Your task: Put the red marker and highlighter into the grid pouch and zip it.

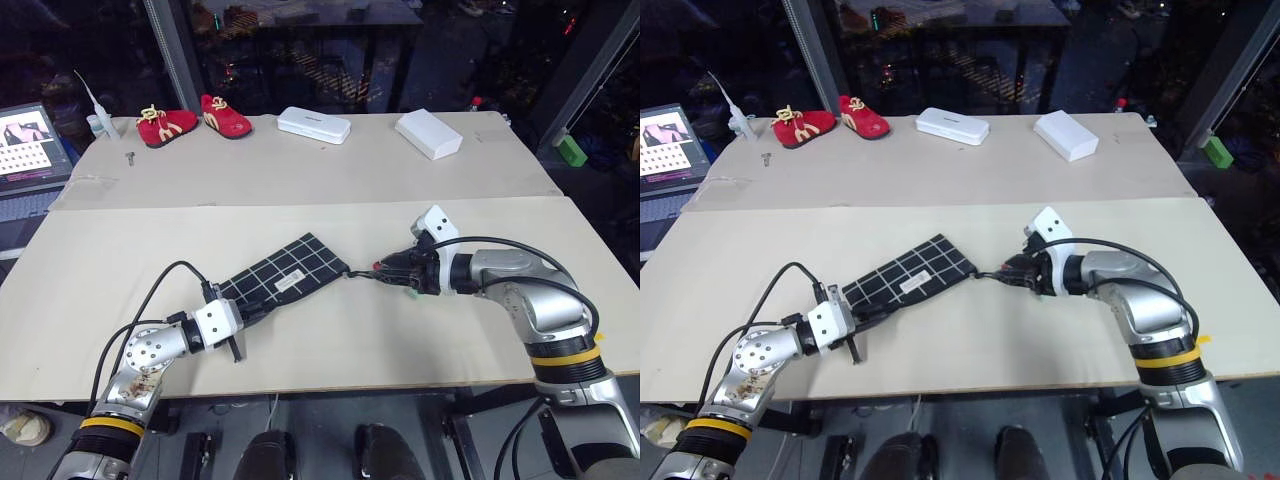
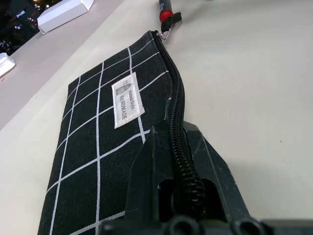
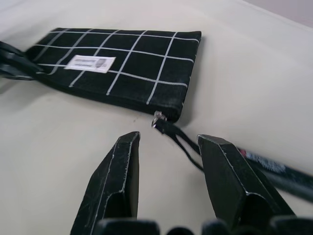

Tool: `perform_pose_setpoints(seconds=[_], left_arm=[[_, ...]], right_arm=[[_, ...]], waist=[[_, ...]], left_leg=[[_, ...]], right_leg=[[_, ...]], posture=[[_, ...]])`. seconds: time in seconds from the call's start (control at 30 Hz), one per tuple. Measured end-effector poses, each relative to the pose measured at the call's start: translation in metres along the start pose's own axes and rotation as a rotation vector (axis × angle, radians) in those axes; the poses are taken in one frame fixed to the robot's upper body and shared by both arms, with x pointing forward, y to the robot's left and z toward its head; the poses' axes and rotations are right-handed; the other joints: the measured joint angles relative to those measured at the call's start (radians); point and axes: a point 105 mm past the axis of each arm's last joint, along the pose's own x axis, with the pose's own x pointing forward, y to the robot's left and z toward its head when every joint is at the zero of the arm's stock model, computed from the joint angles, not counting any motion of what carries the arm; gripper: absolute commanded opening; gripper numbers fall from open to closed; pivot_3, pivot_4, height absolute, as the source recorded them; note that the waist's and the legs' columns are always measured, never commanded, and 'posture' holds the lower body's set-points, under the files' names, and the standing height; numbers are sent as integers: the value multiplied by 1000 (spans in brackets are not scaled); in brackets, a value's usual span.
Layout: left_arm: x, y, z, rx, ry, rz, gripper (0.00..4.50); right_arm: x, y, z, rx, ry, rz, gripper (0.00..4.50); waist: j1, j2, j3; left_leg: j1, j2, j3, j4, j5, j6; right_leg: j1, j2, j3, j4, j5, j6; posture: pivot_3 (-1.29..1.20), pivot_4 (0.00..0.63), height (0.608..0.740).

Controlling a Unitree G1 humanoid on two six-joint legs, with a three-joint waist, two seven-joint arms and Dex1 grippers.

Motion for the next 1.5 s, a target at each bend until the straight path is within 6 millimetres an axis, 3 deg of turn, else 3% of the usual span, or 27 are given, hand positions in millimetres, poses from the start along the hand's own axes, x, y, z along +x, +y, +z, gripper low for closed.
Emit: perform_pose_setpoints(seconds=[0.2,0.4,0.63,0.67,0.83,1.23,1.4,1.5], left_arm=[[1,0,0,-4,-3,3,0],[2,0,1,-8,-9,12,0],[2,3,4,-3,-13,25,0],[2,3,4,-8,-9,27,0],[2,6,6,-9,-7,37,0],[2,8,11,-15,-2,45,0],[6,13,15,-12,-12,50,0],[8,14,17,-5,-18,49,0]], right_arm=[[18,-2,2,-111,35,-4,2122],[31,-6,-15,-213,121,5,2122],[46,-13,-10,-303,137,5,2122],[48,-12,-10,-306,135,12,1614],[50,-9,-13,-299,140,48,43],[55,13,-5,-303,118,188,43],[69,38,19,-337,53,261,43],[75,52,22,-353,50,309,43]], waist=[[3,0,0],[3,0,0],[1,0,0],[1,0,0],[3,0,0],[0,0,0],[1,0,0],[3,0,0]], left_leg=[[-1,-1,0,0,0,0],[-1,-1,0,0,0,0],[-1,-1,0,0,0,0],[-1,-1,0,0,0,0],[-1,-1,0,0,0,0],[0,-1,0,0,0,0],[0,-1,0,0,0,0],[-1,-1,0,0,0,0]], right_leg=[[0,-1,0,-1,0,0],[0,-1,0,-1,0,0],[0,0,0,0,0,0],[0,0,0,0,0,0],[0,-1,0,0,0,0],[0,0,0,0,0,0],[0,0,0,1,0,0],[0,0,-1,0,0,0]], posture=[[0,150,740],[0,150,740],[0,150,740],[0,150,740],[0,150,740],[0,150,740],[0,150,740],[0,150,740]])
